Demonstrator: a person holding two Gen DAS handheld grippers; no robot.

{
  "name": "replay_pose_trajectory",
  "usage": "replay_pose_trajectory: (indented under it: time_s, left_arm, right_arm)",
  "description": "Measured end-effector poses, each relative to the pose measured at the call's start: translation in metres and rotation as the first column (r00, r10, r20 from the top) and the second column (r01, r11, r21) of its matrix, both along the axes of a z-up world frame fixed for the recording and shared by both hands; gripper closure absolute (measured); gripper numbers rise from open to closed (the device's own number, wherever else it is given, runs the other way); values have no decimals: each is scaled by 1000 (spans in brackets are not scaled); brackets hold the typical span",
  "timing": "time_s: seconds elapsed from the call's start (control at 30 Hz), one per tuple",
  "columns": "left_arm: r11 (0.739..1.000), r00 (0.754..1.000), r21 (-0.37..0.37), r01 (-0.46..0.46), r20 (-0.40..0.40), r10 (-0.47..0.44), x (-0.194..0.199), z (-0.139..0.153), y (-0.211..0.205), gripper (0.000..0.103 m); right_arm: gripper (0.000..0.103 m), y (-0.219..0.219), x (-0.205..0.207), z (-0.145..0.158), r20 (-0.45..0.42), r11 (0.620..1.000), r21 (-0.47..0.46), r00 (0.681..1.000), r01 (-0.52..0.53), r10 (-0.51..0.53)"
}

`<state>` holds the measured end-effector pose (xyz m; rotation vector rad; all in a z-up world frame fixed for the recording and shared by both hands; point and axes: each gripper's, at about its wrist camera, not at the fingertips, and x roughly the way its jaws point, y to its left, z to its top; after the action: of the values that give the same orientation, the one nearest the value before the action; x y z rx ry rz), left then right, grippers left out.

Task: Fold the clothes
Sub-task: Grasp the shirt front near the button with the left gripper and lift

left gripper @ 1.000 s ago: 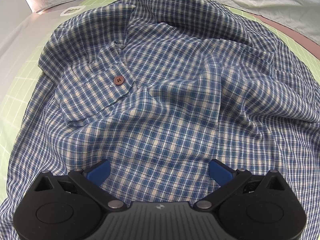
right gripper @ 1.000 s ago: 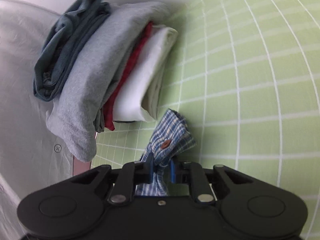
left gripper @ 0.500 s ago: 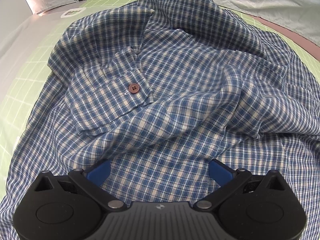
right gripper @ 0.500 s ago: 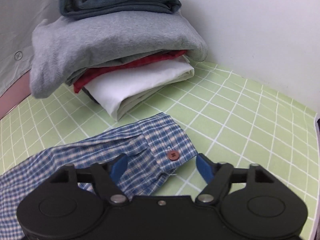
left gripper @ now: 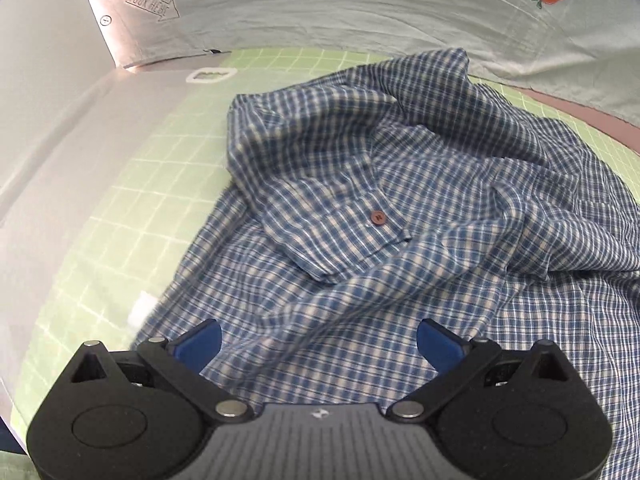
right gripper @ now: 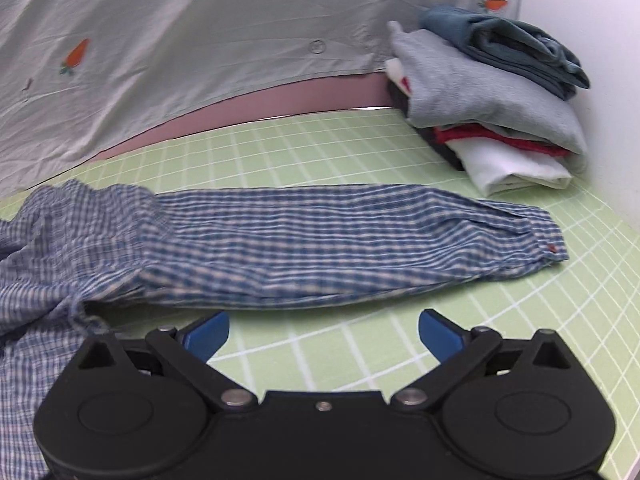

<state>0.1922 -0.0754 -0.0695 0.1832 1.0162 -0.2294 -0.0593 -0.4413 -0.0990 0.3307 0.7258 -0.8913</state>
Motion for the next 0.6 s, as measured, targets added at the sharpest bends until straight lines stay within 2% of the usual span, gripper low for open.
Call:
replay_pose_trajectory:
  time_s: [0.07,0.13,0.23,0.37,0.53,0.57,0.6]
  left_arm:
    - [1000,1000,-23,-10,9,10,7,7,14,9]
    - [999,1000,-50,-15,2,15,18,9,24,24]
    - [996,1000,-92,15,-15,-16,36,7,29,36]
    - [987,997,-150,54,-52,-62,59,-4,24,38]
    - [984,988,-164,65,-131,-87,78,-32,10,38]
    - [983,986,-171,62,-141,-87,80,-36,9,40]
    - [983,986,-176,62,-144,-88,80,-38,8,52]
  right_arm:
    - [1,21,16,0,-7,999,-2,999,-38,38]
    - [1,41,29,-1,-10,998,-3,998,-69,69]
    - [1,64,49,-10,-34,996,11,995,-93,94]
    - [1,81,66,-21,-50,997,30,996,-73,75]
    - [1,89,82,-36,-82,998,46,995,-48,51]
    - [1,88,85,-38,-93,998,43,995,-37,41]
    - [1,87,87,-40,-107,999,42,994,-26,30]
